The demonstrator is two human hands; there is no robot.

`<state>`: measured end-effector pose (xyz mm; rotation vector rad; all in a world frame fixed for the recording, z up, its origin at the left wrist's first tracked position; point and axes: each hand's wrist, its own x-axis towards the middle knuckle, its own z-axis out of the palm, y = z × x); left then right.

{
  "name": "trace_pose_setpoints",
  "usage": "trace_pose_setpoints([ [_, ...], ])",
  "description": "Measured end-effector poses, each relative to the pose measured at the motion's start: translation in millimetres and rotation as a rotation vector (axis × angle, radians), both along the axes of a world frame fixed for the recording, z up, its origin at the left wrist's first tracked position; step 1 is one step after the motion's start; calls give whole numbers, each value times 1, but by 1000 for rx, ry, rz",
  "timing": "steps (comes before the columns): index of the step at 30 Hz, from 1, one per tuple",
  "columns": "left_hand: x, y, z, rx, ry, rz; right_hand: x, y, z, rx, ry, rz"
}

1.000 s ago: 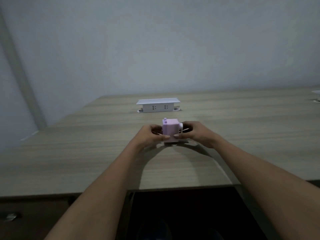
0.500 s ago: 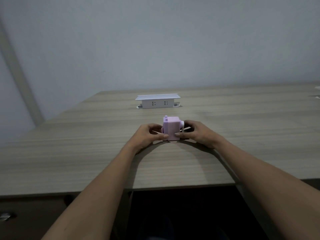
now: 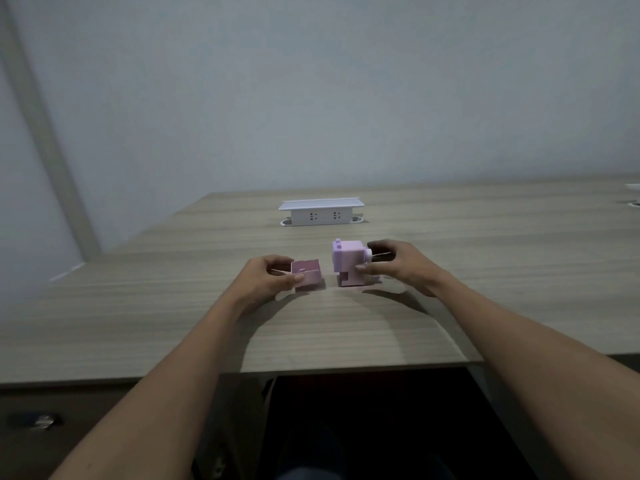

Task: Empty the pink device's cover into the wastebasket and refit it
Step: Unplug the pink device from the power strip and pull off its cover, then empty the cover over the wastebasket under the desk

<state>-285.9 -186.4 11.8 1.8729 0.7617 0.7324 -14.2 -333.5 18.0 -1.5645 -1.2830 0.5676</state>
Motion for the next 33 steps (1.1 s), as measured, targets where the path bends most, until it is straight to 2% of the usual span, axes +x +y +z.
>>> trace_pose_setpoints([
  [11, 6, -35, 78, 79, -88, -75, -20, -42, 61, 112, -15, -21],
  [20, 77, -94, 104, 117, -65, -283, -14, -99, 89, 133, -37, -20],
  [33, 218, -218, 89, 38, -163, -662, 72, -279, 87, 157, -24, -383],
])
